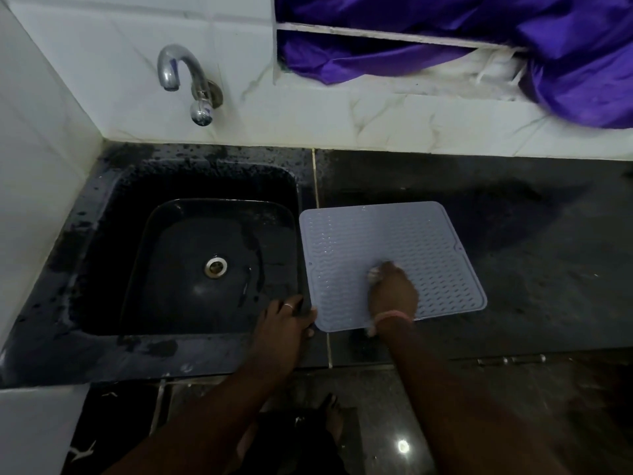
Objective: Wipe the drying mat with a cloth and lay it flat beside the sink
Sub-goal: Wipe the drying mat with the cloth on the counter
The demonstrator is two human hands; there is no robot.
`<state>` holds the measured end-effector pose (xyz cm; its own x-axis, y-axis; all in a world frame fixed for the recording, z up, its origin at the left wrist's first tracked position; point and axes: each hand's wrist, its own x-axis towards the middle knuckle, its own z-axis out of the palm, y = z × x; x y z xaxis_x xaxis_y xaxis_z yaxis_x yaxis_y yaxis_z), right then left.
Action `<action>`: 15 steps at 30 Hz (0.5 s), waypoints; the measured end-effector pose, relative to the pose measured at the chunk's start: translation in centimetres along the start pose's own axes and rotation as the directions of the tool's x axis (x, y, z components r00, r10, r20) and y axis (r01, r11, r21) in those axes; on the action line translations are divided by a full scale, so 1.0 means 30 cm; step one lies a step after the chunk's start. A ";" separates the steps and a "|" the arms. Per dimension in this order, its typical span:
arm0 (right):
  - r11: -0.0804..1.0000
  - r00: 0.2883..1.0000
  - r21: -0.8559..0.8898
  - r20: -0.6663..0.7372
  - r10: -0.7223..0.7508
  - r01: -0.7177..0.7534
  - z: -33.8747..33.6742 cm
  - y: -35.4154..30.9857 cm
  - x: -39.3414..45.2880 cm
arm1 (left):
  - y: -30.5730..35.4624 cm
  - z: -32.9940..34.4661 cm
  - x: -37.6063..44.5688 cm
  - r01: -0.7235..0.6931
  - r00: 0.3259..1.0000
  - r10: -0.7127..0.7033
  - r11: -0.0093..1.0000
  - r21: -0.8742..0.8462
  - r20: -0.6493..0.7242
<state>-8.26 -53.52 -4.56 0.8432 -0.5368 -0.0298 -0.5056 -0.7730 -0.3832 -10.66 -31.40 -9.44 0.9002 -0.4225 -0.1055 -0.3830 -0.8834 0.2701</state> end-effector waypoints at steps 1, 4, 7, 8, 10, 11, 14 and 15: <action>0.999 0.998 0.024 0.031 -0.046 0.045 0.027 -0.056 -0.048 | -0.003 0.008 0.002 0.030 0.999 -0.030 0.999 -0.025 0.018; 0.959 0.965 0.224 0.159 -0.209 0.171 0.093 -0.203 -0.165 | -0.028 0.041 -0.004 0.114 0.993 -0.109 0.987 -0.113 0.047; 0.755 0.891 0.650 0.388 -0.235 -0.084 0.036 -0.253 -0.154 | -0.057 0.052 -0.020 0.137 0.989 -0.143 0.971 -0.199 -0.020; 0.678 0.893 0.716 0.399 -0.207 -0.163 -0.007 -0.235 -0.120 | -0.060 0.048 -0.021 0.138 0.987 -0.153 0.964 -0.228 -0.046; 0.678 0.946 0.718 0.306 -0.105 -0.157 -0.097 -0.148 -0.026 | -0.065 0.041 -0.011 0.166 0.978 -0.192 0.950 -0.265 -0.078; 0.758 0.976 0.644 0.211 -0.049 -0.101 -0.126 -0.076 0.038 | -0.063 0.034 -0.002 0.184 0.975 -0.209 0.947 -0.265 -0.071; 0.960 0.990 0.249 0.086 0.109 -0.127 -0.163 0.145 0.202 | -0.043 -0.001 -0.006 0.157 0.988 -0.156 0.978 -0.137 0.019; 0.969 0.981 0.173 0.112 0.160 -0.177 -0.155 0.190 0.227 | -0.028 -0.016 -0.016 0.143 0.989 -0.138 0.985 -0.093 0.061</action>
<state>-6.26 -63.16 -2.66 0.7669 -0.6117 -0.1942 -0.6078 -0.5951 -0.5258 -10.66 -30.37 -9.15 0.9301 -0.3081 -0.2000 -0.2290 -0.9121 0.3400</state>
